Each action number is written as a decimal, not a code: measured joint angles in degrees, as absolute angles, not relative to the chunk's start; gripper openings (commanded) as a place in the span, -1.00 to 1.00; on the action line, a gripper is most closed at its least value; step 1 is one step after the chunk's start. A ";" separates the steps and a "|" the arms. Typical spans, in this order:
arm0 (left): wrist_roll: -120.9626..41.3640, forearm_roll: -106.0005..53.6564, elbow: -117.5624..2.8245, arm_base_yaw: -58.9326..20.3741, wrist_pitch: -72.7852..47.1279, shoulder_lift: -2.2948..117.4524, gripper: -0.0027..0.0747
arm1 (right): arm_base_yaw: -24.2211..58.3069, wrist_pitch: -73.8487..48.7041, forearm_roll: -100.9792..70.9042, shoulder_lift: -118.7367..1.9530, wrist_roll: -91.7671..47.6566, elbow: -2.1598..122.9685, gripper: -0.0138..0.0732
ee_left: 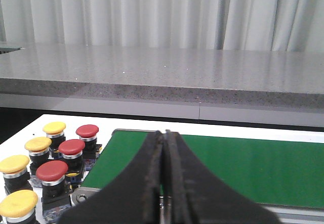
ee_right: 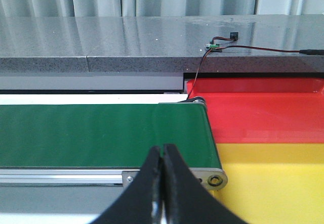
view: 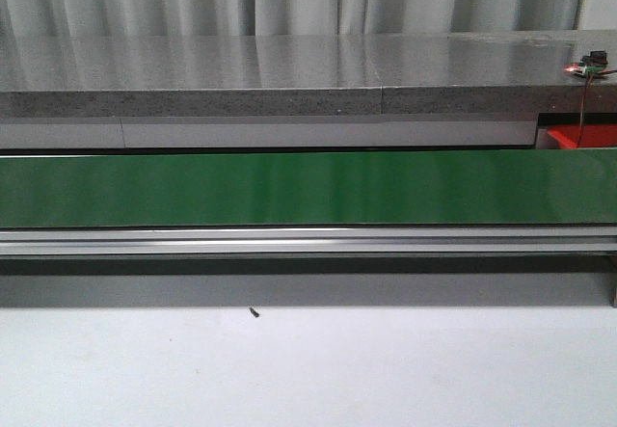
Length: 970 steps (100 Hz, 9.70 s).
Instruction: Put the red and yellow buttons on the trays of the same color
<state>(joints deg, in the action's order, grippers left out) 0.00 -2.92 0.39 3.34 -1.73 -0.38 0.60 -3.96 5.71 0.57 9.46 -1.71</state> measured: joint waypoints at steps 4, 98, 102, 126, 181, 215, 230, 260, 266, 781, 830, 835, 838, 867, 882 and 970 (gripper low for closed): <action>0.00 -2.92 0.39 3.34 -1.73 -0.38 -0.98 | 0.60 -3.96 5.71 0.57 9.46 -1.71 -0.95; 0.00 -2.80 0.39 3.34 -1.73 -0.38 -0.98 | 0.60 -3.96 5.71 0.57 9.46 -1.71 -0.95; 0.00 -2.79 0.39 3.34 -1.97 -0.38 -0.98 | 0.60 -3.96 5.71 0.57 9.46 -1.71 -0.95; 0.00 1.16 -1.42 3.34 -13.44 -0.38 -0.98 | 0.60 -3.96 5.71 0.57 9.46 -1.71 -0.95; 0.00 3.34 -21.39 3.34 -31.02 16.00 -0.98 | 0.60 -3.96 5.71 0.57 9.46 -1.71 -0.95; 0.00 3.48 -33.83 3.34 -34.42 34.08 -0.03 | 0.60 -3.96 5.71 0.57 9.46 -1.71 -0.95; 0.00 3.48 -38.61 3.34 -36.72 40.77 0.56 | 0.60 -3.96 5.71 0.57 9.46 -1.71 -0.95; 0.00 3.48 -44.00 3.34 -42.61 51.34 0.48 | 0.60 -3.96 5.71 0.57 9.46 -1.71 -0.95; 1.10 3.48 -45.08 3.34 -43.02 53.27 0.48 | 0.60 -3.96 5.71 0.57 9.46 -1.71 -0.95; 5.14 -2.82 -67.90 33.87 -53.89 80.55 0.67 | 0.60 -3.96 5.71 0.57 9.46 -1.71 -0.95; 1.58 -2.47 -67.90 38.02 -52.25 93.40 0.67 | 0.60 -3.96 5.71 0.57 9.46 -1.71 -0.95; 1.58 -2.47 -67.90 38.02 -51.47 94.89 0.67 | 0.60 -3.96 5.71 0.57 9.46 -1.71 -0.95; 1.58 -2.47 -68.01 38.02 -51.01 95.96 0.67 | 0.60 -3.96 5.71 0.57 9.46 -1.71 -0.95; 1.57 -2.47 -68.01 38.02 -45.74 102.88 0.67 | 0.60 -3.96 5.71 0.57 9.46 -1.71 -0.95; 1.57 -2.47 -68.01 38.02 -43.39 105.27 0.39 | 0.60 -3.96 5.71 0.57 9.46 -1.71 -0.95; 1.10 -2.47 -68.71 37.33 -46.58 90.05 -0.60 | 0.60 -3.96 5.71 0.57 9.46 -1.71 -0.95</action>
<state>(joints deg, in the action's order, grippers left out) 1.10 -2.47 -68.71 37.33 -46.58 90.05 0.60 -3.96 5.71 0.57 9.46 -1.71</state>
